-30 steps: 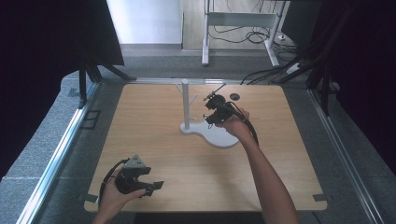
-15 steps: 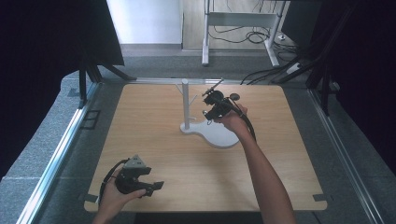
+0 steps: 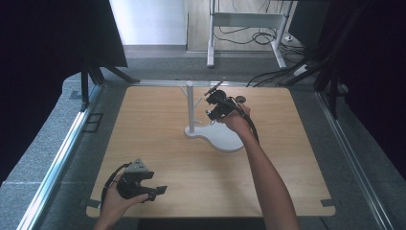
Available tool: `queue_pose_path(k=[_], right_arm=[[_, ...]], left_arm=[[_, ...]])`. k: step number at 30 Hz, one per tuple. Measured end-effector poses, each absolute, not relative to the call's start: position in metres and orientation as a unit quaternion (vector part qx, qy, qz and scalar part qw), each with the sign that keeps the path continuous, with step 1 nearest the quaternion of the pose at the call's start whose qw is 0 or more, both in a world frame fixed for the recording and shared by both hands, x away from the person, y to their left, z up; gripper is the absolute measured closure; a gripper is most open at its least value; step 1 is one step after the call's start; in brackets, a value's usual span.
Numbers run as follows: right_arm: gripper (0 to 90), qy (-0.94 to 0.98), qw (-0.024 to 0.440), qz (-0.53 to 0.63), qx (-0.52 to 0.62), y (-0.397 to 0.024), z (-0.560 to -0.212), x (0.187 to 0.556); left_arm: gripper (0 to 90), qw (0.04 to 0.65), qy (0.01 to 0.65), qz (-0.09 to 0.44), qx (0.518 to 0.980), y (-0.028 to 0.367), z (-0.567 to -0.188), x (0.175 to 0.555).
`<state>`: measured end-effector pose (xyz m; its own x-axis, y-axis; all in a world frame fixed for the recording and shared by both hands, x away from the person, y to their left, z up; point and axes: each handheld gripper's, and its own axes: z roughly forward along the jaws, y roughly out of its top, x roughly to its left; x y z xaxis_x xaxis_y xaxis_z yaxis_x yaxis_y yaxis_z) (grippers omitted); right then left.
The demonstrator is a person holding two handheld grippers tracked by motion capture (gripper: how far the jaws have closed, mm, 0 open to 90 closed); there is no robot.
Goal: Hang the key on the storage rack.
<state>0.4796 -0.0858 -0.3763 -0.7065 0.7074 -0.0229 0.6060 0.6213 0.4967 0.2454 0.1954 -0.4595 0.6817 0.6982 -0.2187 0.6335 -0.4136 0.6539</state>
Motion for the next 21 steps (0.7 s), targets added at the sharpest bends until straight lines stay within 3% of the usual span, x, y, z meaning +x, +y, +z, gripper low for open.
queue_pose_path(k=[21], right_arm=[[84.4,0.892,0.123,0.233,0.368,-0.077,-0.379,0.494]], left_arm=[[23.0,0.368,0.392,0.039,0.842,0.193,-0.46,0.245]])
